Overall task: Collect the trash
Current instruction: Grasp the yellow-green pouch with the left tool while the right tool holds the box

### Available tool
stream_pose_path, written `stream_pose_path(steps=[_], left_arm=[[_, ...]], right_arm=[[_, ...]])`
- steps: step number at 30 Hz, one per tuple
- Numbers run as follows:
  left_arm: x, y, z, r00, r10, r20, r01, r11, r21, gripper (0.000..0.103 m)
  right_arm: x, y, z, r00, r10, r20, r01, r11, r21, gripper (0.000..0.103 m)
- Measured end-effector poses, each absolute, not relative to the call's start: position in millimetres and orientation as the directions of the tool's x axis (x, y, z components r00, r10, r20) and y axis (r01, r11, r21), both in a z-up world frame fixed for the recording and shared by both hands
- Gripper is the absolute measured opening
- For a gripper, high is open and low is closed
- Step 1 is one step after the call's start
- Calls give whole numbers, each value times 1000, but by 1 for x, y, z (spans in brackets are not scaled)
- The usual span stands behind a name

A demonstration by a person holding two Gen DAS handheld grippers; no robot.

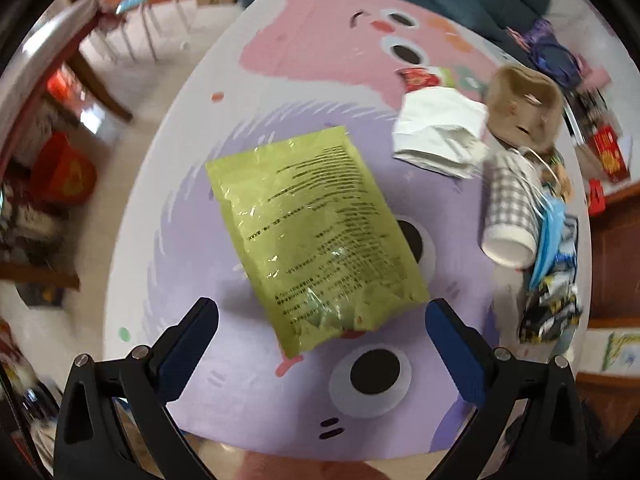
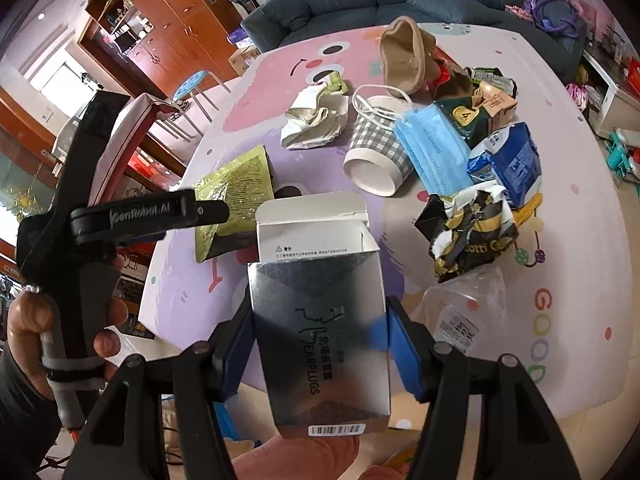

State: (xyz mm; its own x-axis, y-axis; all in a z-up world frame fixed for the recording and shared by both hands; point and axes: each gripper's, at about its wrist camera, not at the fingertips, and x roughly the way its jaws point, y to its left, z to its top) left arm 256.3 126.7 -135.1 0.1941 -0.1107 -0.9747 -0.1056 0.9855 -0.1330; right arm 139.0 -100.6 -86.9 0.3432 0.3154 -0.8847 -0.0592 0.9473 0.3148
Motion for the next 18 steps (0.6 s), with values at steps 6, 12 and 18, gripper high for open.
stream_pose_path(steps=[6, 12, 18], left_arm=[[273, 133, -163, 152, -114, -982, -167, 976, -139, 102], [286, 135, -192, 87, -136, -987, -196, 969, -151, 102], [289, 127, -198, 92, -71, -993, -172, 981, -86, 99]], right_arm=[[149, -96, -99, 318, 311, -896, -43, 948, 314, 62], [159, -94, -109, 306, 306, -902, -23, 949, 314, 62], [164, -90, -114, 295, 307, -905, -17, 948, 316, 62]])
